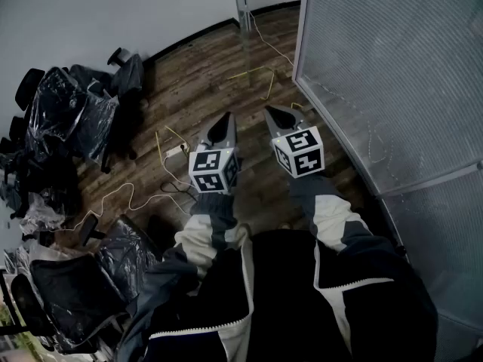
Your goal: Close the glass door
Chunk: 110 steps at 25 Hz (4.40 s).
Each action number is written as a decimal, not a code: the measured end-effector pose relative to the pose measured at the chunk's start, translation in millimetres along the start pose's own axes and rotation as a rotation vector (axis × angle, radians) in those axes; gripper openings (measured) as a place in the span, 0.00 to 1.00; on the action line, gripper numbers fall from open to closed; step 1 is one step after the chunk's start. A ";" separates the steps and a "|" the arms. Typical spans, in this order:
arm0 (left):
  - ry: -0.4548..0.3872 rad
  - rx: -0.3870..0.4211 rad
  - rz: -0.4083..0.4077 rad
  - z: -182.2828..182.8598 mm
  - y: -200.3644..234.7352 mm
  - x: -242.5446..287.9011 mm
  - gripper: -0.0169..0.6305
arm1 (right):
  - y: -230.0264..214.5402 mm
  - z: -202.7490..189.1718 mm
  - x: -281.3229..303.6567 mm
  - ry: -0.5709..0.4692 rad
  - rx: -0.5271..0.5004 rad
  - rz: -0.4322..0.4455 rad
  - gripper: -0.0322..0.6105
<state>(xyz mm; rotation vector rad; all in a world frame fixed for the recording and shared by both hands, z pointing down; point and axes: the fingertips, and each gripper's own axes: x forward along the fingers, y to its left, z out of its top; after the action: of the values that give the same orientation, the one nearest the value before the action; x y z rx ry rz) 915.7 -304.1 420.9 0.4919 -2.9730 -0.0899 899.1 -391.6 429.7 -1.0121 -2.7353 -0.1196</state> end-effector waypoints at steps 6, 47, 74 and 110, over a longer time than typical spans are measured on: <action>-0.011 0.013 -0.001 2.5 -1.2 -0.1 0.02 | 3.1 2.1 -0.7 -0.011 0.005 0.006 0.05; -0.028 -0.017 0.107 4.6 10.9 26.5 0.02 | -5.8 -6.3 29.3 -0.031 -0.018 0.225 0.06; -0.020 -0.068 0.023 24.1 292.1 199.6 0.02 | -12.1 79.9 350.6 0.019 -0.109 0.132 0.06; -0.025 -0.079 0.228 49.8 562.1 512.4 0.02 | -180.1 142.7 762.7 -0.001 -0.147 0.328 0.06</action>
<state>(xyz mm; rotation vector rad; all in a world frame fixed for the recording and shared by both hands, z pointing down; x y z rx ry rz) 249.9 62.9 475.1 0.1415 -3.0112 -0.1905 193.7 -24.0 470.3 -1.4831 -2.5482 -0.2668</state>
